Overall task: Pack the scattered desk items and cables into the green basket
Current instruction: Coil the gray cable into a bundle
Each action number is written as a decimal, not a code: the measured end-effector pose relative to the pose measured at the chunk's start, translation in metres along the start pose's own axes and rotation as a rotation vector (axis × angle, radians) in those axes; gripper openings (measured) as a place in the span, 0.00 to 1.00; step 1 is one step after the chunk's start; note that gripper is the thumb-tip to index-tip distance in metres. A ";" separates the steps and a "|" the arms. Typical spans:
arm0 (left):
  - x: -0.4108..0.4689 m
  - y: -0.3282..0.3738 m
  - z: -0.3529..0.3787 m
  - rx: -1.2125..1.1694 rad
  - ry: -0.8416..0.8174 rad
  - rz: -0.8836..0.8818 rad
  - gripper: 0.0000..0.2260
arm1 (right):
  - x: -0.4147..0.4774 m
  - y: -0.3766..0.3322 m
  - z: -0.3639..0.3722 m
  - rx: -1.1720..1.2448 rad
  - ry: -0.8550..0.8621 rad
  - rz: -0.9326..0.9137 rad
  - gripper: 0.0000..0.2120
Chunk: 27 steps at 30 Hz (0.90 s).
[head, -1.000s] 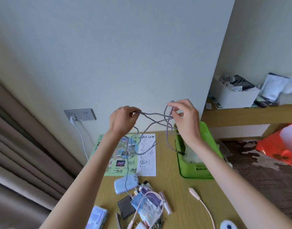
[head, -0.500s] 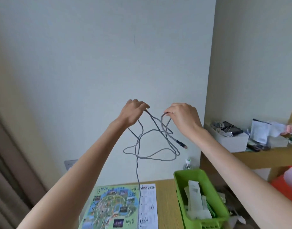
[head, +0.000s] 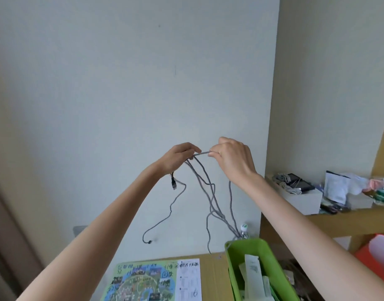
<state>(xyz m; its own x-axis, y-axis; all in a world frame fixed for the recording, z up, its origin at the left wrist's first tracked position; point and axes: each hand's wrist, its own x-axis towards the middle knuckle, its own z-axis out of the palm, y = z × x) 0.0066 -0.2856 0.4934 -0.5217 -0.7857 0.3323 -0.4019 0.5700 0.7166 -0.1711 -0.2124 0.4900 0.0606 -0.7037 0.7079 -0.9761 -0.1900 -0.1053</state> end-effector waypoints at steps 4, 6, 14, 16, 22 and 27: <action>-0.027 -0.033 0.021 -0.034 -0.071 -0.124 0.14 | -0.021 -0.002 0.029 0.032 -0.061 0.046 0.13; -0.039 -0.045 0.029 -0.026 -0.069 -0.151 0.15 | -0.030 -0.005 0.043 0.059 -0.078 0.059 0.13; -0.074 -0.078 0.034 -0.326 0.101 -0.189 0.17 | -0.045 -0.013 0.084 0.244 -0.046 0.148 0.13; -0.080 -0.084 0.033 -0.430 0.139 -0.201 0.16 | -0.049 -0.012 0.093 0.353 -0.086 0.176 0.12; -0.088 -0.097 0.029 -0.892 0.280 -0.229 0.16 | -0.075 -0.011 0.112 1.070 -0.402 0.346 0.09; -0.091 -0.093 0.024 -1.242 0.399 -0.178 0.19 | -0.090 -0.010 0.125 1.117 -0.473 0.387 0.12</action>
<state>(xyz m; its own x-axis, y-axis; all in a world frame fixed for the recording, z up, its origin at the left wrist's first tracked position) 0.0730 -0.2608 0.3817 -0.1910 -0.9651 0.1794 0.6251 0.0214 0.7803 -0.1407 -0.2327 0.3401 0.1055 -0.9728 0.2062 -0.2544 -0.2268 -0.9401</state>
